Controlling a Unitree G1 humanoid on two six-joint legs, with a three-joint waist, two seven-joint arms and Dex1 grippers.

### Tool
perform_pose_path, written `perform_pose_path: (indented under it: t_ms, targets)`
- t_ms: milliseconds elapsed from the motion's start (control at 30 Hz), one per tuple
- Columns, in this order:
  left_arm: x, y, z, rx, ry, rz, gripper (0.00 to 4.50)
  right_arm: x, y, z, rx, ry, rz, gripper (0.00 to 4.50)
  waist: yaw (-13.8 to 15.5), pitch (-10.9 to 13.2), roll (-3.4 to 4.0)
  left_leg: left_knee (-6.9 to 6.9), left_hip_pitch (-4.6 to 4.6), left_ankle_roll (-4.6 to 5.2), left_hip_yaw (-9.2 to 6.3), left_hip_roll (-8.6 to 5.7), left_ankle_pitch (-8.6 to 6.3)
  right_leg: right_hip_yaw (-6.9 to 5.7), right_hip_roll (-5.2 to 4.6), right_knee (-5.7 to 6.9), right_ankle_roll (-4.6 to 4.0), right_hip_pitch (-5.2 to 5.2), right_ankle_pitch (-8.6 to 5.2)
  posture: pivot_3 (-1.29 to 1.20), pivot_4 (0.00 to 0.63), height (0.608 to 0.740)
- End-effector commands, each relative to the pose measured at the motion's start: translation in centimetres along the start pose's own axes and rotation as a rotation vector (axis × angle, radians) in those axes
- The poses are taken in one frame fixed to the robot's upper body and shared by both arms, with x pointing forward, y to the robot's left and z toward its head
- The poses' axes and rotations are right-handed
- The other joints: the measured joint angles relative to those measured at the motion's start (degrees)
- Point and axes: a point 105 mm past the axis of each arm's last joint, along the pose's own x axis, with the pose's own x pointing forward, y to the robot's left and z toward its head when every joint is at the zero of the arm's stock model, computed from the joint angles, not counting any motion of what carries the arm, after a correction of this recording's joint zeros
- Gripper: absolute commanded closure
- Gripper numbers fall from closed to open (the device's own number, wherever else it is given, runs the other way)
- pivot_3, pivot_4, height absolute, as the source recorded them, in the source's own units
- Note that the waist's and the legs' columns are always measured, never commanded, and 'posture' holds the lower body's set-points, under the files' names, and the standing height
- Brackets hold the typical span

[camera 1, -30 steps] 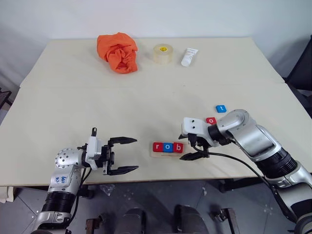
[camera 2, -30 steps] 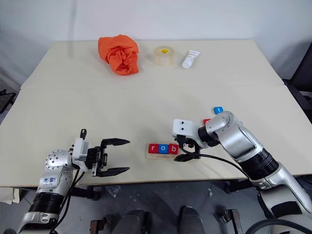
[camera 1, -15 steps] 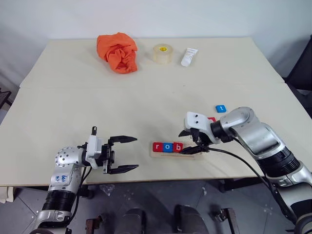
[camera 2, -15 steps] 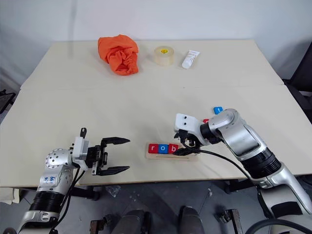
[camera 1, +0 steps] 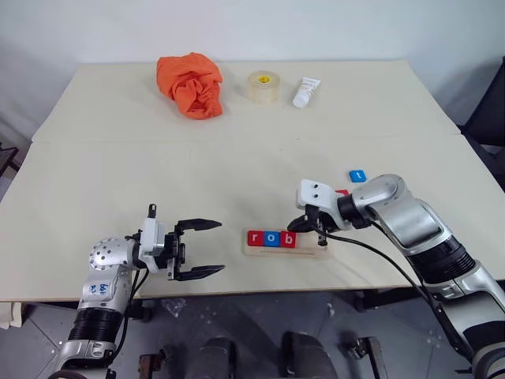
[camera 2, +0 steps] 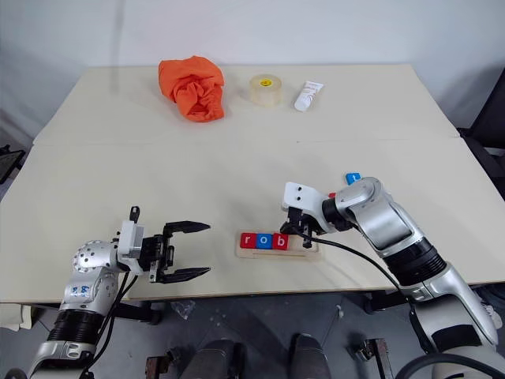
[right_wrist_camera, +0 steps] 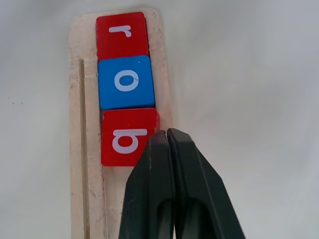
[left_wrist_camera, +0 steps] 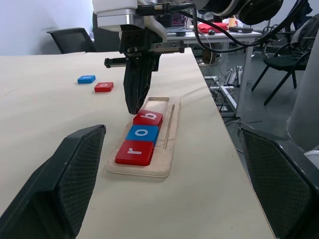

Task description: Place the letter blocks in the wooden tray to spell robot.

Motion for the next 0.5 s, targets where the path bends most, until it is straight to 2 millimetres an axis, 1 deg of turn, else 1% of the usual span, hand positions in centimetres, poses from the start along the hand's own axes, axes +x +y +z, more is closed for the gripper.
perform_pose_path:
  t_ms: [33, 233, 333, 400, 500]
  targets:
    - [-0.3, 0.3, 0.8, 0.037, -0.007, 0.012, 0.0, 0.0, 0.2, 1.0, -0.046, -0.025, 0.008, 4.46, -0.01, 0.0, 0.0, 0.0, 0.0, 0.0, 0.0, 0.0, 0.0, 0.0, 0.0, 0.0, 0.0, 0.0, 0.0, 0.0, 0.15, 0.74]
    - [-0.3, 0.3, 0.8, 0.039, -0.006, 0.013, 0.0, 0.0, 0.3, 1.2, -0.051, -0.036, 0.007, 4.46, -0.01, 0.0, 0.0, 0.0, 0.0, 0.0, 0.0, 0.0, 0.0, 0.0, 0.0, 0.0, 0.0, 0.0, 0.0, 0.0, 0.15, 0.74]
    - [-0.3, 0.3, 0.8, 0.039, -0.006, 0.011, 0.0, -0.5, 0.0, 1.8, -0.05, -0.066, -0.013, 4.46, -0.02, 0.0, 0.0, 0.0, 0.0, 0.0, 0.0, 0.0, 0.0, 0.0, 0.01, 0.0, 0.0, 0.0, 0.0, 0.0, 0.15, 0.74]
    - [-0.3, 0.2, 0.8, 0.039, -0.006, 0.01, 0.0, -1.5, -0.1, 1.9, -0.044, -0.09, -0.014, 4.46, 0.02, 0.0, 0.0, 0.0, 0.0, 0.0, 0.0, 0.0, 0.0, 0.0, 0.0, 0.0, 0.0, 0.0, 0.0, 0.0, 0.15, 0.74]
    - [-0.4, 0.1, 0.8, 0.033, -0.007, 0.004, 0.0, -3.3, 0.3, 1.1, -0.015, -0.104, -0.01, 3.95, 0.23, 0.0, 0.0, 0.0, -0.02, 0.0, -0.03, -0.01, 0.0, -0.02, -0.01, -0.01, 0.0, 0.01, 0.0, 0.0, 0.15, 0.74]
